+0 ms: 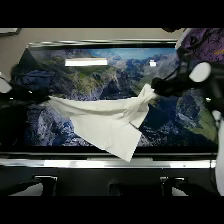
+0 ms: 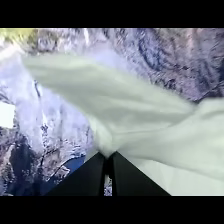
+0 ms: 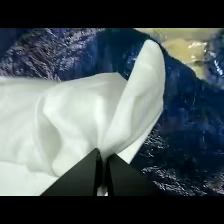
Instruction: Fold the clothes and pants, and hang the long-sleeved shirts on hangers.
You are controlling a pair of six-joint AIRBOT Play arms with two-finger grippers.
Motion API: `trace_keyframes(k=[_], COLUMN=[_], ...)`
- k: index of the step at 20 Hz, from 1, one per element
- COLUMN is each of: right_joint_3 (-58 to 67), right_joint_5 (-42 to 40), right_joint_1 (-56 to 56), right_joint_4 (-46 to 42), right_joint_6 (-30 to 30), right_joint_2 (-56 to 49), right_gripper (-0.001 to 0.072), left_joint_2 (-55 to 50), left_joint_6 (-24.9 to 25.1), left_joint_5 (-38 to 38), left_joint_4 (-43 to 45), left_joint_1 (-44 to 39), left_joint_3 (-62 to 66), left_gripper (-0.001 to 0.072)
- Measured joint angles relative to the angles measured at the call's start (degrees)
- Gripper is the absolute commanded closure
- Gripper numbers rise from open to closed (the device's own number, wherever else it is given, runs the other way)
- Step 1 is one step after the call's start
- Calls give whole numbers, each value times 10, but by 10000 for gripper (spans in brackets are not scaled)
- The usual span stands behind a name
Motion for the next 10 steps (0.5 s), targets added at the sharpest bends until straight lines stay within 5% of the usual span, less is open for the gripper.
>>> trace_keyframes(k=[1,5,10], right_joint_3=[-1,-1,-1], right_joint_5=[-6,-34,-27], right_joint_1=[0,0,0], right_joint_4=[3,11,11], right_joint_6=[2,2,3], right_joint_2=[-29,-93,-106], right_gripper=[682,682,682], left_joint_2=[-34,-82,0], left_joint_6=[-10,-16,25], left_joint_5=[0,-10,-57], left_joint_4=[-1,-5,-12], left_joint_1=[-1,8,75], left_joint_3=[-2,-4,-22], left_gripper=[603,45,14])
